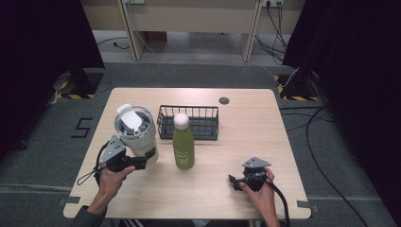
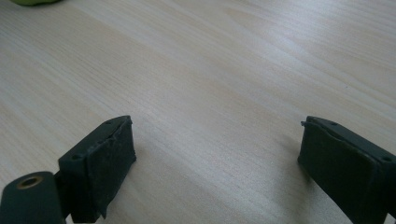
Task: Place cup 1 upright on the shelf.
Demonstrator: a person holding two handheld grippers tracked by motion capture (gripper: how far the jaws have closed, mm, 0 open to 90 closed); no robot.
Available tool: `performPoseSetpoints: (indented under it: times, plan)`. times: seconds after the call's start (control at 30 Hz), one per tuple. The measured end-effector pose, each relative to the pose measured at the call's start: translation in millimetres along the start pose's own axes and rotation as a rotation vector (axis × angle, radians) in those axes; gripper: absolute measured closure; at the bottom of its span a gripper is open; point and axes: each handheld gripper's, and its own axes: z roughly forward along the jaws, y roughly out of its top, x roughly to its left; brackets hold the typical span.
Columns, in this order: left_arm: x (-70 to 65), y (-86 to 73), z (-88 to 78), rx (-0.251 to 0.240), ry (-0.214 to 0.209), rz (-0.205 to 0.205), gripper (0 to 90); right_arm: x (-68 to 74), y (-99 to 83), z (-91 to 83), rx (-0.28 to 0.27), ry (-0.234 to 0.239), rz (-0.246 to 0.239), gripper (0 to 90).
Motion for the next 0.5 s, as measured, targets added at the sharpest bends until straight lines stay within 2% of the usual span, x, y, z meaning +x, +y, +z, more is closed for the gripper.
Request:
performPoseSetpoints:
  times: [0.5]
  plan:
    - [20.4,31.8,18.0,-0.014,0.006,-0.005,11.1,-0.2,0.1,0.2,-0.001,0.001,-0.003,10.7]
